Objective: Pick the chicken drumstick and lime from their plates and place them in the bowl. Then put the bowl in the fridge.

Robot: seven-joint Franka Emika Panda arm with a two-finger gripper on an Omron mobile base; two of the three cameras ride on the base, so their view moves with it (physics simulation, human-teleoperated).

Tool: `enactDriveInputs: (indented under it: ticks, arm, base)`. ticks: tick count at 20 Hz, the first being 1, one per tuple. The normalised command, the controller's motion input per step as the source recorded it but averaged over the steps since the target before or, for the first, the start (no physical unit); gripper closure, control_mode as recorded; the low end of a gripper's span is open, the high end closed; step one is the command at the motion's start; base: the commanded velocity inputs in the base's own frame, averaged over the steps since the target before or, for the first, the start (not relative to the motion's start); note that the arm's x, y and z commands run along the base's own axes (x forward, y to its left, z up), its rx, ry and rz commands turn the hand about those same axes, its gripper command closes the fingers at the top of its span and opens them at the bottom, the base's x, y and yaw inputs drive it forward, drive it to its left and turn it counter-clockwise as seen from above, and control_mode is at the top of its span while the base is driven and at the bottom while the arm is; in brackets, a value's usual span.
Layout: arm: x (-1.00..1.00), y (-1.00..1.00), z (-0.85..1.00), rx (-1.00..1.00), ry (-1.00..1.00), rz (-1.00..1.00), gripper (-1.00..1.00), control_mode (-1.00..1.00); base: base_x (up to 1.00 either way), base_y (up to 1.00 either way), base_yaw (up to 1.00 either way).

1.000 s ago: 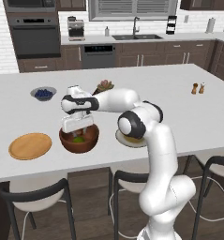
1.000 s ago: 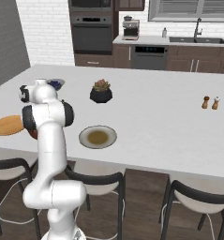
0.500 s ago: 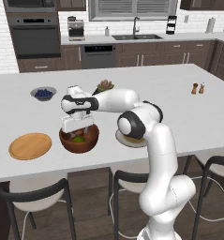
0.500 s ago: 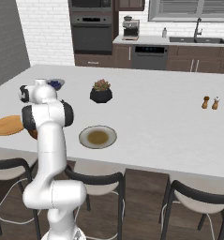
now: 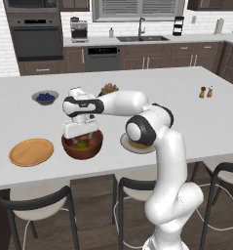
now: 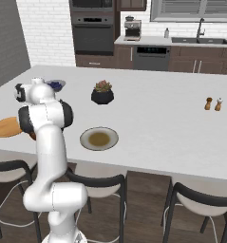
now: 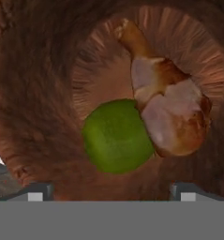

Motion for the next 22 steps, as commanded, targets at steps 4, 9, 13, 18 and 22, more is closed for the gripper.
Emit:
enactDriveInputs:
  ticks: [4,9,13,18,22]
  arm:
    - [-0.67,-0.61,0.34,0.07,0.00,-0.35,-1.00,-1.00]
    - [-0.06,-0.89,0.06,0.01,-0.01,-0.27,-1.00,-1.00]
    - [0.04,-0.46,0.00,-0.01,-0.09,-0.05,-1.00,-1.00]
    - [0.41,0.00,0.00,-0.01,-0.13,-0.06,-1.00,-1.00]
    - [0.83,0.00,0.00,0.00,-0.05,-0.05,-1.00,-1.00]
  base:
    - [0.00,0.00,0.00]
    - [0.00,0.00,0.00]
    - [0.00,0.00,0.00]
    - [0.00,0.00,0.00]
    - [0.00,0.00,0.00]
